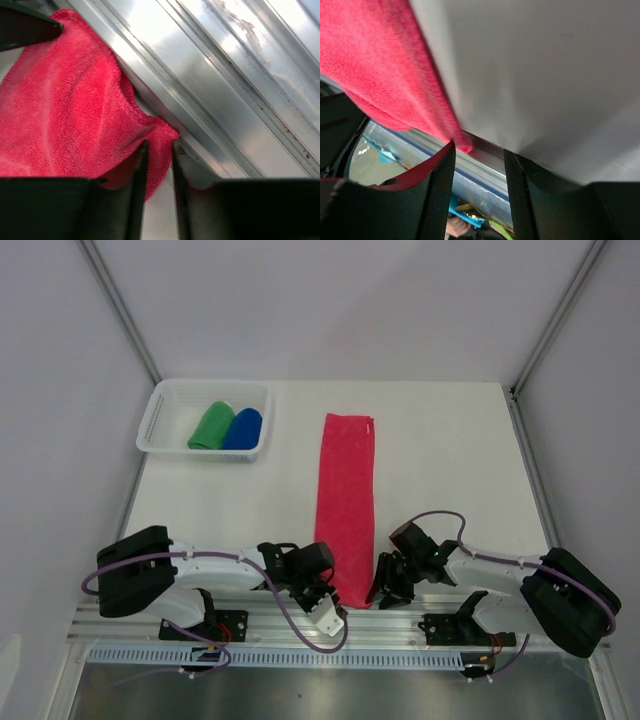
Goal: Roll the towels
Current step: Fold the towel
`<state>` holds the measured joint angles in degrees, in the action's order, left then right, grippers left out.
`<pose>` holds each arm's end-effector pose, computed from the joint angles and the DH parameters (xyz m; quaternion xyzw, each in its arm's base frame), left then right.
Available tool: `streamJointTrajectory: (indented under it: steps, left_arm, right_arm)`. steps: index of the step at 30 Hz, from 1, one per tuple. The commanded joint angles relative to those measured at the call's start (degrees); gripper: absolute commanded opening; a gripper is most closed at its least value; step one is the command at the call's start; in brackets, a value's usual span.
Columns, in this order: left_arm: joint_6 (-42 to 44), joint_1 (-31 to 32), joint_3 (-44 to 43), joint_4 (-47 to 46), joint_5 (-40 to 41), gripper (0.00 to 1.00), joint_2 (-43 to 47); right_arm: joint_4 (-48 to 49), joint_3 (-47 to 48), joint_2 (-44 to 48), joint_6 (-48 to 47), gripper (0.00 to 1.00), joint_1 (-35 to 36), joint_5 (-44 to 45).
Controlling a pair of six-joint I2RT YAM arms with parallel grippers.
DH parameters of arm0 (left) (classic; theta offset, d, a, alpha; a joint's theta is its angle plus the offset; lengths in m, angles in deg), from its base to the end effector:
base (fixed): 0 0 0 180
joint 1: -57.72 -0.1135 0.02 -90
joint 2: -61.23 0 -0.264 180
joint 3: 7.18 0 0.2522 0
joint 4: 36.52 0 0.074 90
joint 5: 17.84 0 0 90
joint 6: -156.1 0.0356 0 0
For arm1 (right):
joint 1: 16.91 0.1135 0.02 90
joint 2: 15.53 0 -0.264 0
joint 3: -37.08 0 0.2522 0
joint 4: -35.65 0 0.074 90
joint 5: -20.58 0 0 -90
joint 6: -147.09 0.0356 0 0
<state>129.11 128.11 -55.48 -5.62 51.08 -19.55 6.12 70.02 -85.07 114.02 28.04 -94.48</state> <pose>0.0680 -0.2290 0.1428 0.8954 0.3397 -0.1922 0.2144 0.1119 0.1330 0.1133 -0.0550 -0.9545 -0.2905 0.0376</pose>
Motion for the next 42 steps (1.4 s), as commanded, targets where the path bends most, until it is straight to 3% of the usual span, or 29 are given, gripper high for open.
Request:
streamJointTrajectory:
  steps: [1,2,7,10,14,16,18,21,22,24,25,27,31,36,37,38,39,42]
  left_arm:
    - [0.5,0.4,0.4,1.0,0.5,0.36,1.5]
    - [1.6,0.3,1.4,1.7,0.9,0.46,2.3]
    - [4.9,0.1,5.3,-0.2,1.5,0.55,5.5]
    - [2.7,0.1,3.8,-0.9,1.6,0.56,4.7]
    - [3.3,0.1,3.6,-2.9,3.5,0.56,2.6]
    - [4.4,0.1,3.9,-4.0,3.9,0.57,1.9]
    - [5.0,0.1,3.9,-4.8,3.8,0.57,1.1]
    - [5.5,0.2,4.1,-5.5,4.5,0.49,0.3]
    - [5.4,0.2,4.0,-5.8,5.2,0.36,-0.3]
    - [4.9,0.2,4.0,-6.2,5.6,0.23,-0.4]
    - [4.2,0.1,3.9,-6.2,6.2,0.1,-0.6]
    - [3.3,0.1,3.3,-5.5,6.8,0.01,-0.4]
    - [-1.5,-2.0,-0.3,-0.7,5.5,0.01,0.5]
    - [-4.9,-8.3,-5.7,11.3,-3.2,0.01,4.5]
    - [-5.6,-9.4,-6.6,13.2,-4.8,0.01,4.7]
    - [-6.2,-11.0,-9.8,15.1,-6.4,0.01,4.8]
    - [-7.3,-11.8,-10.8,18.2,-9.1,0.01,4.4]
    - [-9.3,-14.5,-14.8,21.5,-13.4,0.01,2.5]
  right_arm:
    - [5.9,0.4,-2.9,-1.4,0.47,0.6,0.6]
    - [7.4,0.2,-2.8,-1.5,0.47,0.6,0.4]
    - [8.0,0.3,-2.4,-2.0,0.46,0.5,1.5]
    - [9.4,0.5,-4.1,-2.2,0.38,0.4,1.6]
    - [10.6,0.8,-5.3,-3.0,0.18,-0.2,0.7]
    - [10.8,0.8,-5.0,-3.1,0.15,-1.1,0.2]
    - [10.8,0.6,-3.6,-3.1,0.08,-2.0,-0.6]
    - [8.5,0.6,-0.1,-3.2,0.01,-3.3,-0.5]
    - [7.5,0.4,0.9,-3.2,0.0,-3.9,-0.6]
    - [6.9,0.2,3.3,-2.9,0.0,-4.6,-0.9]
    - [6.3,0.1,4.1,-2.8,0.0,-5.0,-1.0]
    - [5.7,0.2,4.9,-3.0,0.0,-5.9,-1.2]
    - [4.3,1.3,4.9,-4.0,0.0,-7.2,-2.5]
    - [-0.4,3.7,4.9,-8.3,0.02,-9.3,-3.2]
    - [-1.3,4.4,4.9,-9.6,0.06,-9.6,-3.4]
    - [-2.3,5.9,5.1,-11.2,0.2,-10.0,-3.9]
    - [-5.0,7.0,5.5,-12.8,0.26,-10.6,-3.8]
    - [-9.3,11.2,7.6,-18.7,0.4,-10.7,-1.3]
